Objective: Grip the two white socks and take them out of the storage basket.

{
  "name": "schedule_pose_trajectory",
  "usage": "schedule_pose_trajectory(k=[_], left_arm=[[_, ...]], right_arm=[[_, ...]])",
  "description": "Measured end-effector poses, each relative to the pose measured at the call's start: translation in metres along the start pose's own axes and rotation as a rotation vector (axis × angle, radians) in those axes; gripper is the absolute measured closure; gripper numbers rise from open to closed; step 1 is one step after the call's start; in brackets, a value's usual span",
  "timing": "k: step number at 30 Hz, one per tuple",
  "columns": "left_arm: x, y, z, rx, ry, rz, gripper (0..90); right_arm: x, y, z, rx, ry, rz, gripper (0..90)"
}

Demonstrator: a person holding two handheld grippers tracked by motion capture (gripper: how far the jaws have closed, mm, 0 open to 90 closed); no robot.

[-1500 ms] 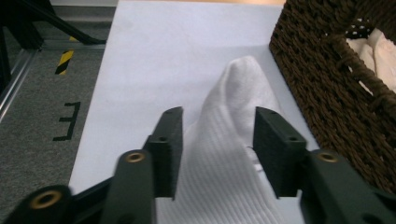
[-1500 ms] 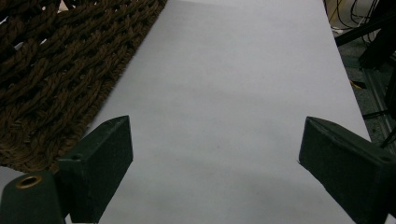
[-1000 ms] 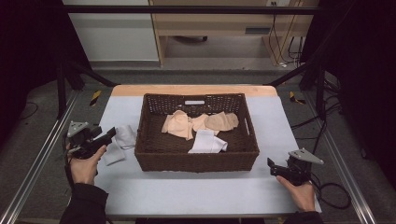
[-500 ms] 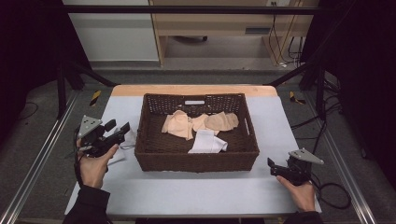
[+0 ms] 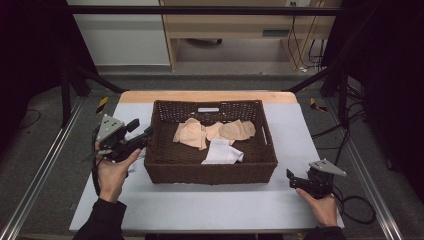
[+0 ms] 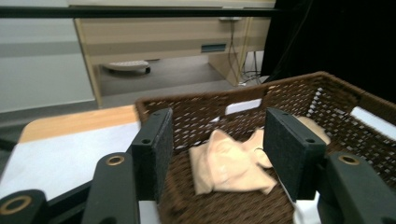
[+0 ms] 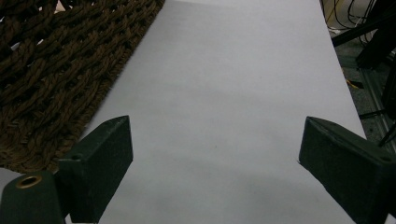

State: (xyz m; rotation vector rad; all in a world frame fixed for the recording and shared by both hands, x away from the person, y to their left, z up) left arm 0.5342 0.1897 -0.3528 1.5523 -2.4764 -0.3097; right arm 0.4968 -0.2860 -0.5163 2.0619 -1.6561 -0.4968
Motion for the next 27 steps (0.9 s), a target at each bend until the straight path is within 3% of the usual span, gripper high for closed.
schedule_pose_trajectory(k=[5, 13, 18, 27], left_arm=[[0.026, -0.020, -0.010, -0.003, -0.026, 0.029, 40.9], [0.056, -0.050, -0.024, -0.004, -0.074, 0.064, 40.8], [0.072, -0.069, -0.022, -0.030, -0.094, 0.084, 41.2], [0.089, -0.107, -0.005, -0.096, -0.128, 0.115, 43.1]], right_arm=[[0.000, 0.000, 0.000, 0.001, -0.001, -0.001, 10.0], [0.000, 0.000, 0.000, 0.001, -0.005, -0.004, 10.0], [0.000, 0.000, -0.001, 0.004, -0.008, -0.004, 10.0], [0.000, 0.000, -0.001, 0.004, -0.007, -0.007, 10.0]])
Point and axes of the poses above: each handheld gripper's, and its own axes: y roughly backward along the jaws, z roughly out of its underside, x roughly to its right, the point moved 8 cm from there along -y, roughly forward along the jaws
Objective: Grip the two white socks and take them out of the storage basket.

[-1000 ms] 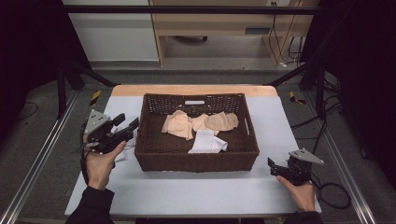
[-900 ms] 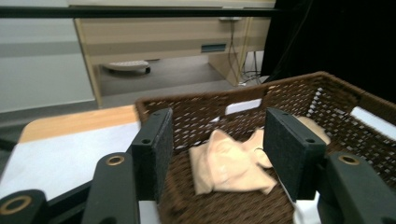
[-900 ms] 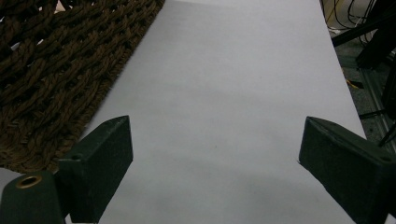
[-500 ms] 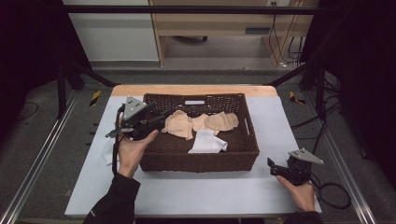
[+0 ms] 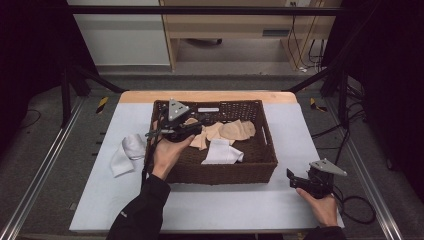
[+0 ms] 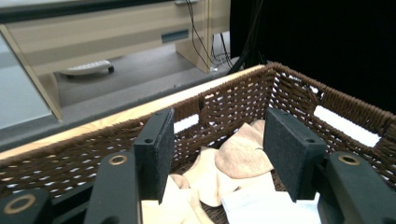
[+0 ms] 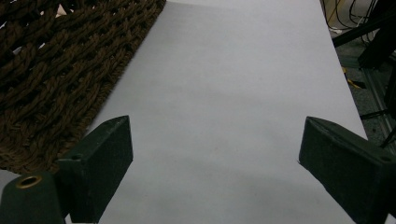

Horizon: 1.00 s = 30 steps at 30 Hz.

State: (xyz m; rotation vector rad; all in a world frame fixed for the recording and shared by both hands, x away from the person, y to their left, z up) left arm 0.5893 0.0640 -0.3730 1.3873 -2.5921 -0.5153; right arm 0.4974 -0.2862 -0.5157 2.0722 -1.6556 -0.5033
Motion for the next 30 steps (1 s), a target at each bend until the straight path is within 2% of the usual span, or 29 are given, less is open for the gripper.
schedule_pose_trajectory(k=[6, 11, 17, 20, 23, 25, 30], left_arm=[[0.003, -0.020, 0.008, -0.025, 0.004, 0.007, 43.5], [0.004, -0.037, 0.019, -0.066, 0.010, 0.009, 43.1], [0.005, -0.056, 0.037, -0.146, 0.004, 0.010, 42.7], [0.010, -0.066, 0.048, -0.194, -0.017, 0.029, 42.9], [0.013, -0.070, 0.053, -0.214, -0.022, 0.040, 42.7], [0.016, -0.078, 0.063, -0.254, -0.025, 0.056, 42.0], [0.016, -0.082, 0.070, -0.286, -0.012, 0.069, 40.7]], right_arm=[[0.000, 0.000, 0.000, 0.002, -0.003, -0.003, 10.0], [0.000, 0.000, 0.000, 0.002, -0.005, -0.004, 10.0], [0.000, 0.000, -0.001, 0.004, -0.005, -0.005, 10.0], [0.000, -0.001, -0.001, 0.004, -0.001, -0.002, 10.0], [0.000, -0.001, 0.000, 0.002, 0.000, -0.002, 10.0], [0.000, -0.001, 0.000, 0.003, -0.001, -0.002, 10.0], [0.000, -0.001, -0.001, 0.004, -0.001, -0.003, 10.0]])
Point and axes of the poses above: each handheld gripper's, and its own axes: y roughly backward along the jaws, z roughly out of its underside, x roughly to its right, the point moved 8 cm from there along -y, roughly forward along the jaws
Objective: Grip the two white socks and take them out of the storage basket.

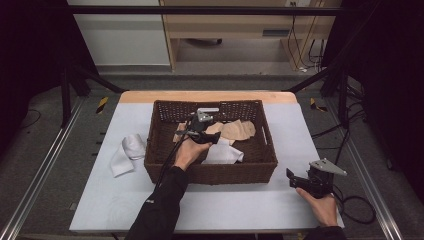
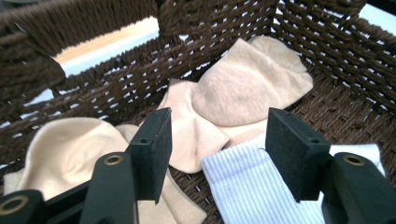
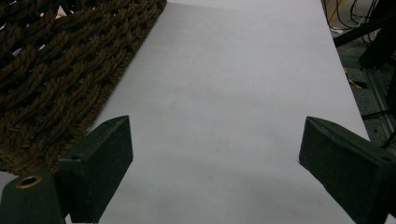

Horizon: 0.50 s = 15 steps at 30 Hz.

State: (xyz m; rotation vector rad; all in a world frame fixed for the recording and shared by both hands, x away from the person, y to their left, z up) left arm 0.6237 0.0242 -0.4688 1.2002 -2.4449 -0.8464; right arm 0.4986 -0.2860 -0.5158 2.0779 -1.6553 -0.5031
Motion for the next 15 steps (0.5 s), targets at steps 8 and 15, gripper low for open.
schedule_pose_trajectory(k=[8, 15], left_arm=[[0.005, -0.008, 0.013, -0.087, -0.032, 0.027, 39.2], [0.009, -0.015, 0.024, -0.155, -0.042, 0.049, 38.7]], right_arm=[[0.000, 0.000, 0.000, -0.001, -0.004, 0.000, 10.0], [0.000, 0.000, 0.000, -0.002, -0.004, 0.001, 10.0]])
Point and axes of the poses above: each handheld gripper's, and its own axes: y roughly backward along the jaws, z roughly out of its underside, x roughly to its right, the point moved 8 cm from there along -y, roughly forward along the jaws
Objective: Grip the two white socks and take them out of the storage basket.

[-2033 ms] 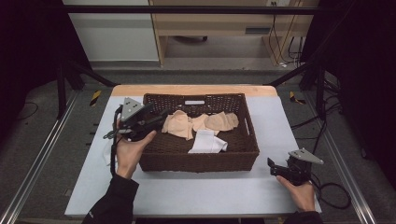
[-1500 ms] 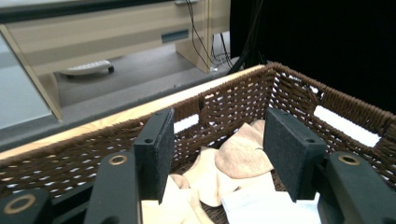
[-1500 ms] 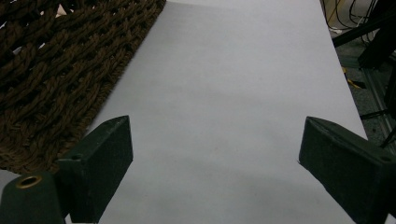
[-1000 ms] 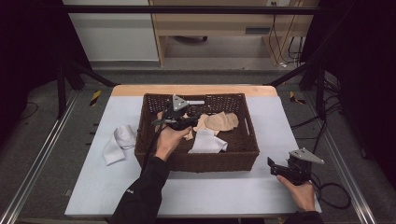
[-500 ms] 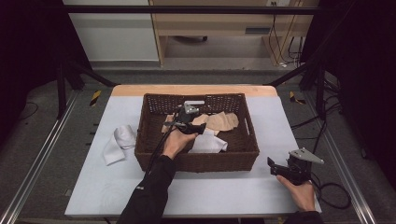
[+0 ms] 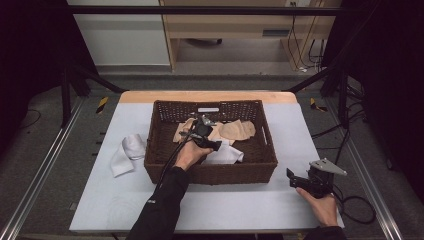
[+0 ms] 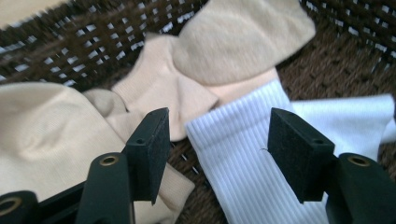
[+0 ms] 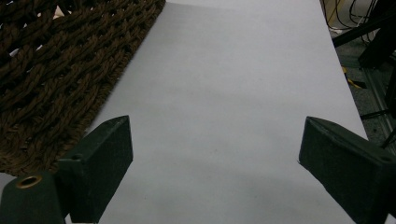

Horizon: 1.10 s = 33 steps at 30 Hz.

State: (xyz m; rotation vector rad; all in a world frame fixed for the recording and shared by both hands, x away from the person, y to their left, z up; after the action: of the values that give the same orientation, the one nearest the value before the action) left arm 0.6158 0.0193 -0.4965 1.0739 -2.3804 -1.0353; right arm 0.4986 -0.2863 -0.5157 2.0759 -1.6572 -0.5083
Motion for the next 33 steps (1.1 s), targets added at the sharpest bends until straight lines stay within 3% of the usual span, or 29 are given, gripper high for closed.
schedule_pose_trajectory(k=[5, 8, 9, 10, 11, 14, 18, 21, 24, 25, 27, 31, 33], left_arm=[[0.004, -0.004, 0.005, -0.055, -0.051, 0.013, 43.5], [0.007, -0.003, 0.007, -0.084, -0.060, 0.026, 58.8], [0.007, -0.003, 0.007, -0.084, -0.060, 0.026, 62.0], [0.008, -0.003, 0.011, -0.122, -0.058, 0.030, 62.0], [0.007, -0.002, 0.011, -0.133, -0.051, 0.030, 71.8], [0.006, 0.000, 0.011, -0.143, -0.030, 0.020, 83.9], [0.004, 0.004, 0.007, -0.114, -0.013, 0.004, 89.4], [0.004, 0.003, 0.007, -0.113, -0.013, 0.016, 86.5], [0.006, -0.001, 0.000, -0.068, -0.066, 0.028, 58.1], [0.007, -0.004, -0.002, -0.061, -0.066, 0.032, 49.8], [0.009, -0.009, -0.003, -0.066, -0.089, 0.046, 37.5], [0.012, -0.018, 0.006, -0.151, -0.116, 0.050, 32.9], [0.012, -0.019, 0.012, -0.193, -0.101, 0.051, 38.6]], right_arm=[[0.000, 0.000, 0.000, 0.000, 0.003, 0.002, 10.0], [0.000, 0.000, 0.000, -0.001, 0.000, 0.000, 10.0], [0.000, 0.000, 0.000, -0.001, 0.000, 0.000, 10.0], [0.000, 0.000, 0.000, 0.000, 0.000, 0.000, 10.0], [0.000, 0.000, 0.000, -0.001, -0.001, 0.000, 10.0], [0.000, 0.000, 0.000, 0.001, 0.000, 0.001, 10.0], [0.001, 0.001, 0.000, 0.002, -0.001, 0.004, 10.0], [0.001, 0.001, 0.000, 0.002, -0.001, 0.005, 10.0], [0.001, 0.000, 0.000, 0.000, 0.001, 0.003, 10.0], [0.001, 0.000, 0.000, 0.000, 0.004, 0.004, 10.0], [0.001, -0.001, 0.000, -0.002, 0.005, 0.004, 10.0], [0.000, -0.001, 0.000, -0.001, 0.003, 0.003, 9.9], [0.000, -0.001, 0.000, 0.000, 0.003, 0.002, 10.0]])
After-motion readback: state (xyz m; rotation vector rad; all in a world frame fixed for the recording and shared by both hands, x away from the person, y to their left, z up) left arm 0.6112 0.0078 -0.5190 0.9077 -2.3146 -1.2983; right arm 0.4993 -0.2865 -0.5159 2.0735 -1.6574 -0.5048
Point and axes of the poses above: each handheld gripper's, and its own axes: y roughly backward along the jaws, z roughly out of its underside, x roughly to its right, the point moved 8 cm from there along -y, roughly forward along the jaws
